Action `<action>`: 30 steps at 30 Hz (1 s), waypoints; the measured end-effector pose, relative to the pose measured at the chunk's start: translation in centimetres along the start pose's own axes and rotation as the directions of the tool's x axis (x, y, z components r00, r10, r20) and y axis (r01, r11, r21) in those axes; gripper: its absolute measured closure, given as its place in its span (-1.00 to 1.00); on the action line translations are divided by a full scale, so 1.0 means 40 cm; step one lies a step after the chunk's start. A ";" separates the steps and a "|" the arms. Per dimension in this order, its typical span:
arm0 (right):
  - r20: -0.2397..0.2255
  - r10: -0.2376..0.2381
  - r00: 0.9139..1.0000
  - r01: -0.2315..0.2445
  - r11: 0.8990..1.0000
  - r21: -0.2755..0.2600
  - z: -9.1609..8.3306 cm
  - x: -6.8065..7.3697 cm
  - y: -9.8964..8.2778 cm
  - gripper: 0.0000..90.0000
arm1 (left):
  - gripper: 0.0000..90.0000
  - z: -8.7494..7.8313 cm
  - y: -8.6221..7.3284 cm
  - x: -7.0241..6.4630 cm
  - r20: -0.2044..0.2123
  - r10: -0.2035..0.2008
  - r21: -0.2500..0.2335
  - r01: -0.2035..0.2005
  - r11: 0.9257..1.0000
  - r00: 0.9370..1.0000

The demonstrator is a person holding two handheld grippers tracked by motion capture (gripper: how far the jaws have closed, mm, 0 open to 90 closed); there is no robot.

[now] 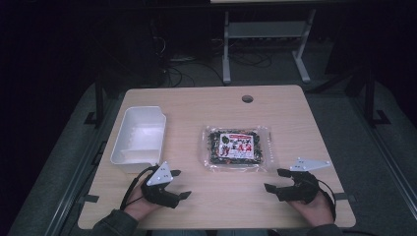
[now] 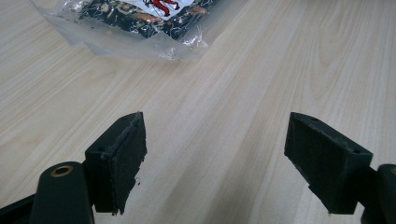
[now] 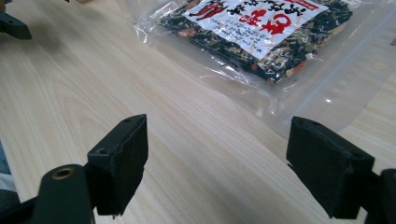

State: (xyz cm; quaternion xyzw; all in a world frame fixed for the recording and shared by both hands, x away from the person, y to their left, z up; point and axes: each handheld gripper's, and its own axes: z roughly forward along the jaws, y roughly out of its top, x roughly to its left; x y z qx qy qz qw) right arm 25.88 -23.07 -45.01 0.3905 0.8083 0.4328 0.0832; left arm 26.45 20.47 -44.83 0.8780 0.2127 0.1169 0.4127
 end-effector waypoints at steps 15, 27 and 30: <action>-0.004 0.110 0.994 -0.110 0.993 -0.044 0.018 -0.040 0.064 -0.55 | -0.54 0.004 0.001 -0.002 0.004 0.006 0.006 -0.006 1.000 1.000; 0.089 0.234 0.968 -0.231 0.972 -0.047 0.019 -0.124 0.097 -0.42 | -0.54 0.012 0.002 -0.002 0.007 0.014 0.015 -0.014 1.000 1.000; 0.109 0.259 0.960 -0.259 0.966 -0.008 0.019 -0.135 0.086 -0.34 | -0.54 0.010 0.002 -0.001 0.006 0.012 0.012 -0.012 1.000 1.000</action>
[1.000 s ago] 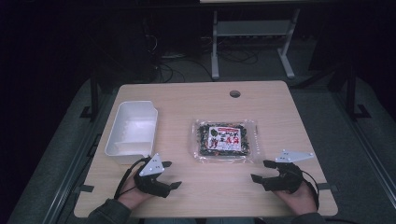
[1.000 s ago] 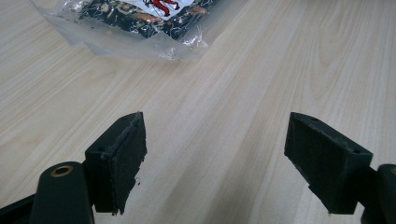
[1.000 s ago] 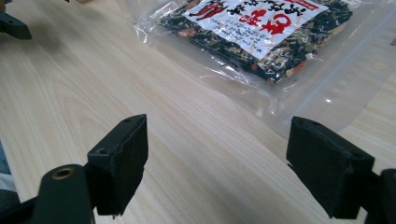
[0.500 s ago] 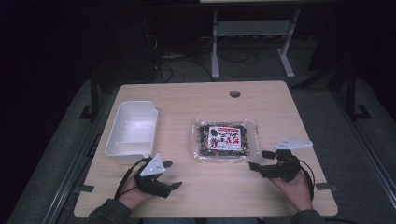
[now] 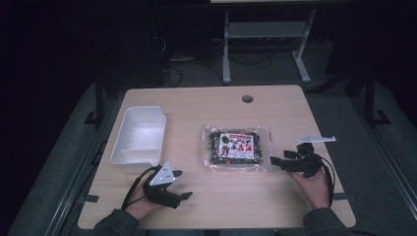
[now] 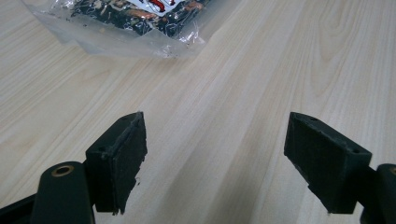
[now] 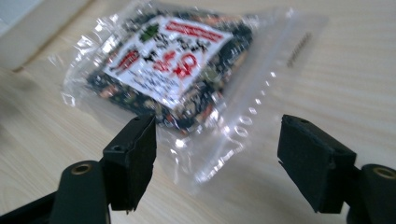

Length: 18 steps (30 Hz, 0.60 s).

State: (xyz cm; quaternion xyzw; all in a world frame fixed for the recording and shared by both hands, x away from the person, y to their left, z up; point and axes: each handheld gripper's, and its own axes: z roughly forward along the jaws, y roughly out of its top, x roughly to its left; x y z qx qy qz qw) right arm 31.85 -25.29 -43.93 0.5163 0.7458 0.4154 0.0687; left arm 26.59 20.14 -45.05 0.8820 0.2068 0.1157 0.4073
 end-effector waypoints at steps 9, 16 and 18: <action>-0.007 0.055 0.998 -0.054 0.996 0.074 0.008 -0.003 -0.040 -0.09 | -0.54 -0.010 0.000 0.000 -0.009 0.002 -0.010 -0.002 1.000 1.000; -0.007 0.094 0.996 -0.093 0.992 0.089 0.009 -0.009 -0.055 0.00 | -0.54 -0.010 0.000 -0.001 -0.008 0.005 -0.008 -0.005 1.000 1.000; -0.018 0.096 0.995 -0.094 0.992 0.087 0.012 -0.009 -0.055 0.04 | -0.54 -0.009 0.000 0.000 -0.007 0.006 -0.007 -0.006 1.000 1.000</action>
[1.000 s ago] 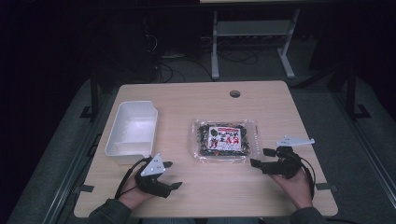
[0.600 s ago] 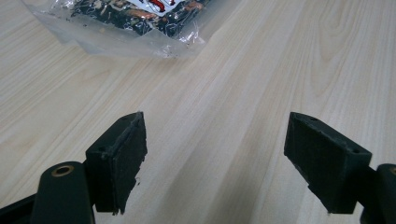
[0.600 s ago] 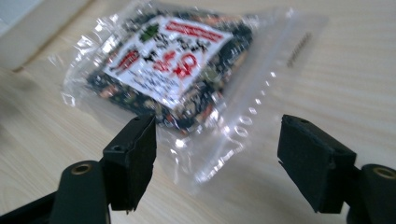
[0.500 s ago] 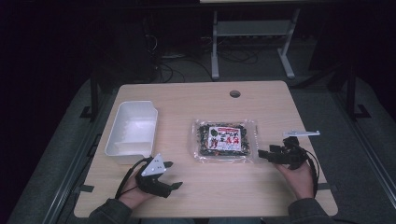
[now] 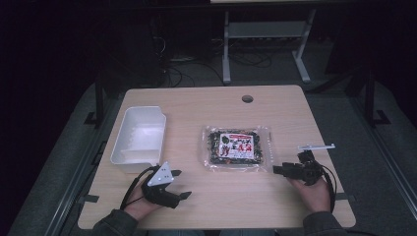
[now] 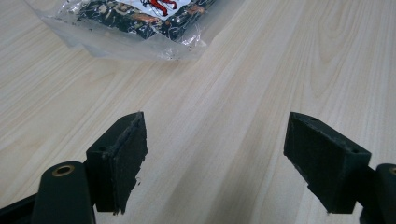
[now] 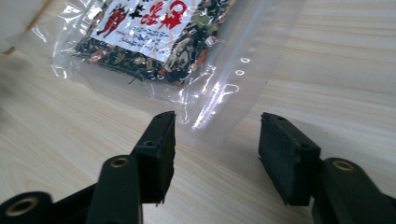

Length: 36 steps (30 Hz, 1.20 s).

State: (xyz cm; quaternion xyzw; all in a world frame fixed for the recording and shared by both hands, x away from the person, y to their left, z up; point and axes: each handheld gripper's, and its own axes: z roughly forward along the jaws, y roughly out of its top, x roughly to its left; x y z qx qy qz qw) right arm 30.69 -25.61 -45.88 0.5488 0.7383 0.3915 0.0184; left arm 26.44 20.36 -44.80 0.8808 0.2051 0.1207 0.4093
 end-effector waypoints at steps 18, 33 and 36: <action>-0.016 0.056 0.998 -0.056 0.998 0.002 0.003 -0.009 -0.002 0.20 | -0.53 0.000 0.000 0.000 -0.001 0.002 0.000 -0.002 1.000 1.000; -0.004 0.029 1.000 -0.029 0.999 0.017 0.045 0.013 0.020 0.35 | -0.52 0.007 0.002 -0.004 0.008 0.010 0.010 -0.010 1.000 1.000; 0.004 0.017 1.000 -0.017 1.000 0.009 0.047 0.012 0.023 0.52 | -0.52 0.012 0.003 -0.004 0.010 0.009 0.012 -0.009 1.000 1.000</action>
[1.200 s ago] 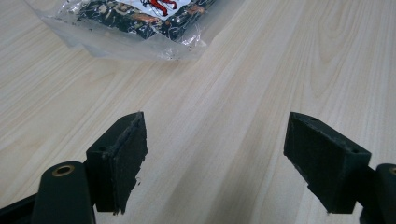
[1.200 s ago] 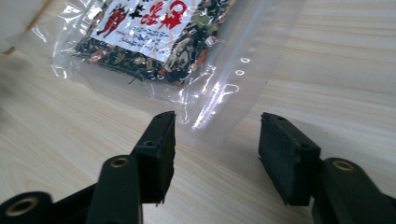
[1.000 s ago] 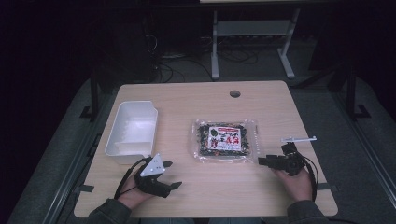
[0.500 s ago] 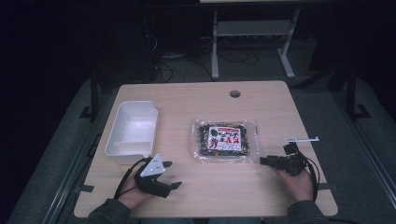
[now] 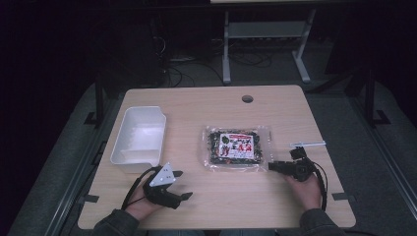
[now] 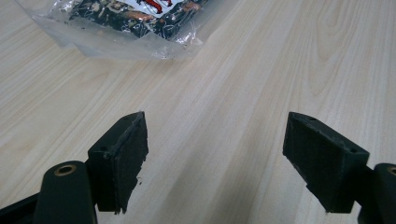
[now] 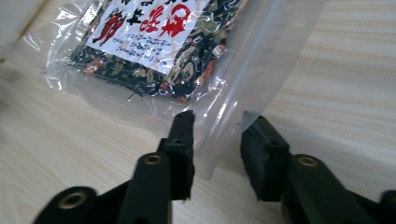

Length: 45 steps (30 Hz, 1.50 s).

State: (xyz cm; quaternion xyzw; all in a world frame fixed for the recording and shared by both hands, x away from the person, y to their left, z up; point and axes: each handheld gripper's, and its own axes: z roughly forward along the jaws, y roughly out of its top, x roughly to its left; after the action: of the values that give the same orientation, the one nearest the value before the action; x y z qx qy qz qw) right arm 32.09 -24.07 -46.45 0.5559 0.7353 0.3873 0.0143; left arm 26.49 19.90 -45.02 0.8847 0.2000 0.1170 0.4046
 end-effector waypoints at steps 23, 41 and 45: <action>-0.246 -0.332 0.911 0.321 0.943 -0.083 -0.147 0.071 0.081 1.00 | -0.51 -0.008 0.054 0.023 0.007 -0.043 -0.081 0.043 0.996 0.999; -0.383 -0.575 0.723 0.553 0.814 -0.178 -0.246 0.173 0.167 1.00 | -0.43 0.083 0.105 0.086 0.215 -0.168 -0.075 0.188 0.979 0.962; -0.361 -0.570 0.738 0.545 0.819 -0.179 -0.235 0.177 0.172 1.00 | -0.16 0.084 0.103 0.081 0.246 -0.160 -0.046 0.177 0.983 0.956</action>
State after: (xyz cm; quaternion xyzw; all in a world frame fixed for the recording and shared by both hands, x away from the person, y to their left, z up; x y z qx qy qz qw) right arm 30.68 -22.84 -32.93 0.2185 0.8425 0.4924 -0.0034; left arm 31.69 16.66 -43.88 0.8579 0.2200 -0.0194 0.4640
